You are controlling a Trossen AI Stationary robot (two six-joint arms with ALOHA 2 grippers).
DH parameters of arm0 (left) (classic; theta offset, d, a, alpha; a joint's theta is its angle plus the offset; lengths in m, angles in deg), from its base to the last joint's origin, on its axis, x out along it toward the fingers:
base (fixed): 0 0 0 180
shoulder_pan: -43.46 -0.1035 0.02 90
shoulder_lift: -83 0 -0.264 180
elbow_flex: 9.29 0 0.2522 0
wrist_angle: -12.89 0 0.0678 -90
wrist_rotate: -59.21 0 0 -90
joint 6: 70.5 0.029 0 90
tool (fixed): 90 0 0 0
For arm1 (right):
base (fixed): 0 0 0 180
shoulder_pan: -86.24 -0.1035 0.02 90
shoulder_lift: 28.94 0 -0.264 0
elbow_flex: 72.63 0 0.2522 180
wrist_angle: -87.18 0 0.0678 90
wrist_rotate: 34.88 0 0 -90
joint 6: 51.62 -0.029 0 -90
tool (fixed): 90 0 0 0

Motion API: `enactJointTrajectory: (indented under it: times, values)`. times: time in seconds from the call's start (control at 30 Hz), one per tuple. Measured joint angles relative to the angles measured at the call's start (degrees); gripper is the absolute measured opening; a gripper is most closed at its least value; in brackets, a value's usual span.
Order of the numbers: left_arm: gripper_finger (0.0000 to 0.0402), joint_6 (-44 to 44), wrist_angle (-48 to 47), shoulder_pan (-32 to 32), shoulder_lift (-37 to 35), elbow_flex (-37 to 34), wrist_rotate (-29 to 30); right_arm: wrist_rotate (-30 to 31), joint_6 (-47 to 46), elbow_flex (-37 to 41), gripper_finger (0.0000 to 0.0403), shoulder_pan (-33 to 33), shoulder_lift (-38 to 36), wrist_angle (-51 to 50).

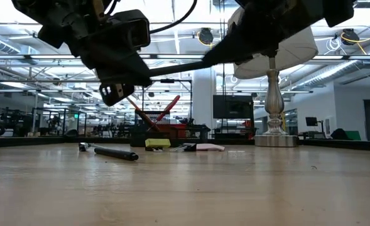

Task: Pick and place office supplies into organizer
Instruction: Put the black pen into the black desk organizer

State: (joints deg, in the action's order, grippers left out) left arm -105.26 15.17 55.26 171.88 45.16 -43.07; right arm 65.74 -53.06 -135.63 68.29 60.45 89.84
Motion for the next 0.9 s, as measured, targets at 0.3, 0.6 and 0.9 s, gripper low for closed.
enactJointTrajectory:
  times: [0.3, 0.6, 0.9]
  values:
    - [0.0038, 1.98, 3.80, -0.02, 0.00, 0.00, 1.66, -0.20, -0.06, -0.04, 0.0141, -1.33, -4.30, 5.53]
    - [0.0038, 5.81, 9.99, 0.41, 0.00, 0.00, 2.91, 8.71, 4.08, 2.79, 0.0136, -7.66, -14.12, 7.35]
    - [0.0038, 9.99, 21.43, 1.90, 0.00, 0.02, 4.89, 19.40, 3.93, 23.17, 0.0121, -12.61, -15.99, 40.13]
